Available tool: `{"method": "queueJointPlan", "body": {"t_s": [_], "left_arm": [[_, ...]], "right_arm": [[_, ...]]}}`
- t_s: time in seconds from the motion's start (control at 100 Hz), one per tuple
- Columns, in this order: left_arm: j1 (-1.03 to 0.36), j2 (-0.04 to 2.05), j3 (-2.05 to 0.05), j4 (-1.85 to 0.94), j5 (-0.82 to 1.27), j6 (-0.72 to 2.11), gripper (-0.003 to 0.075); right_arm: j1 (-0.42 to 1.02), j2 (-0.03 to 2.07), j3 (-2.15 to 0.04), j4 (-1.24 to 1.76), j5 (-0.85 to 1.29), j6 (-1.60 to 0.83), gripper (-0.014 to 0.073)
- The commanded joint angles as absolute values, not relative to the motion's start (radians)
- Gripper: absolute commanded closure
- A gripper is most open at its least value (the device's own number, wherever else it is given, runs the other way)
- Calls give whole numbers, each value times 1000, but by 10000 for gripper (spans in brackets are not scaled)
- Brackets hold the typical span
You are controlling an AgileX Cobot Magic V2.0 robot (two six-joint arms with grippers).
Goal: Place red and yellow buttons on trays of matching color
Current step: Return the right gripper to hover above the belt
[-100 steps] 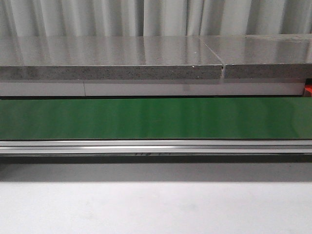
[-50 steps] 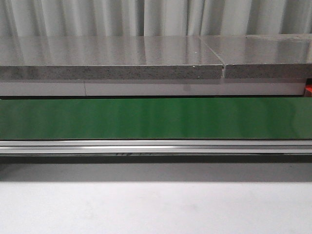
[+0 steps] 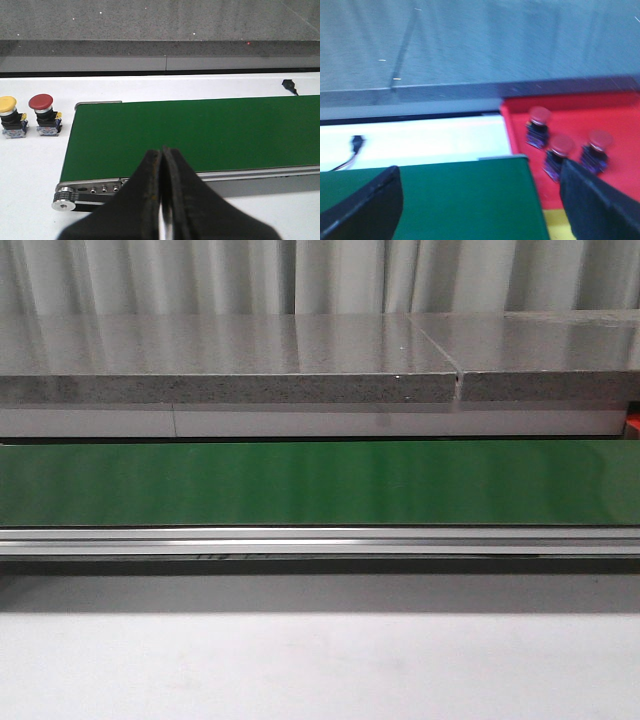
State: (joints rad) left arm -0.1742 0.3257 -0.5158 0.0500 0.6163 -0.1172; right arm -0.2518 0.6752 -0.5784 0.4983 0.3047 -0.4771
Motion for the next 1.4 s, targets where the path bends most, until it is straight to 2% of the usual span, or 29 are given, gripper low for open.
{"method": "queueJointPlan", "body": {"t_s": [0.0, 0.11, 0.22, 0.32, 0.51, 0.6, 1.39], "left_arm": [[-185, 336, -542, 45, 540, -123, 739], [-185, 336, -542, 45, 540, -123, 739], [-185, 336, -542, 45, 540, -123, 739], [-185, 336, -542, 45, 540, -123, 739], [-185, 336, -542, 45, 540, -123, 739], [-185, 336, -542, 45, 540, -123, 739], [-185, 336, -542, 47, 540, -123, 738]], "right_arm": [[-190, 638, -598, 508, 263, -531, -32], [-120, 612, -586, 508, 275, -551, -27], [-90, 608, -584, 508, 302, -551, 56], [-89, 608, -584, 508, 306, -551, 201], [-89, 608, -584, 508, 306, -551, 550], [-89, 608, -584, 508, 308, -551, 666], [-89, 608, -584, 508, 313, -551, 660]]}}
